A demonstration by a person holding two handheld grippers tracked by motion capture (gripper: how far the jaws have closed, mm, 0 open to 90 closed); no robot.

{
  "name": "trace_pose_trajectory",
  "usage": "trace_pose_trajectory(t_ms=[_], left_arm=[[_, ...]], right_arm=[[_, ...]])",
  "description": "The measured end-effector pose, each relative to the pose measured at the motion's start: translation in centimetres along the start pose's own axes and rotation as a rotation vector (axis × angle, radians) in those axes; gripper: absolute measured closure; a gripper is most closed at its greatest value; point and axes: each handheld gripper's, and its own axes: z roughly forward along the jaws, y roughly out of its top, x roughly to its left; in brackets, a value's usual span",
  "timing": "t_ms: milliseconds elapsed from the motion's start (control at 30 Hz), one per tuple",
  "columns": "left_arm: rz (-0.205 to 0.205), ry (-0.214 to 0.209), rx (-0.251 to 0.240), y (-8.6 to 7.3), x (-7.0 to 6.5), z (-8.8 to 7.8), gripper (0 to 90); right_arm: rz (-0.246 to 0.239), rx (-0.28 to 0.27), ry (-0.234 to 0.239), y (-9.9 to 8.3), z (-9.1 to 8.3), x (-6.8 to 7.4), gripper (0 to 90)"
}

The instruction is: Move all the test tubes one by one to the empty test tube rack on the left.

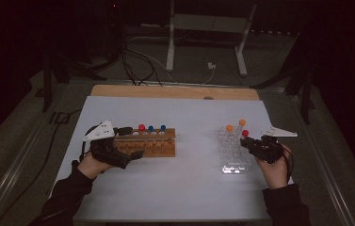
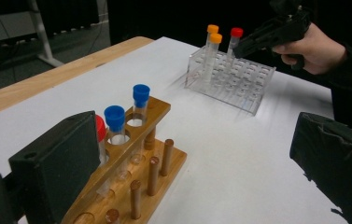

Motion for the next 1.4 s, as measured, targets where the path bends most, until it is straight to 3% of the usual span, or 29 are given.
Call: trace_pose_trajectory(t_ms=[333, 500, 867, 1100, 1400], left_arm=[[-0.002, 0.003, -0.003, 0.1, 0.0, -0.1, 2.4], [0.001, 0.000, -0.004, 0.2, -0.1, -0.2, 2.4], [0.001, -0.004, -0.009, 0.4, -0.1, -0.3, 2.4], [0.010, -0.019, -0.005, 0.5, -0.5, 0.0, 2.5], [0.007, -0.053, -0.027, 0.8, -1.2, 0.5, 2.7]], right_arm=[[-0.049, -0.026, -0.037, 0.6, -0.8, 0.5, 75.5], [-0.088, -0.055, -0.063, 1.4, -2.2, 1.1, 75.5], [-0.113, -0.157, -0.077, 3.1, -5.6, 2.0, 75.5], [-0.134, -0.188, 0.001, 3.9, -6.4, 3.8, 75.5], [-0.194, -0.159, 0.165, 4.1, -4.7, 8.0, 75.5]])
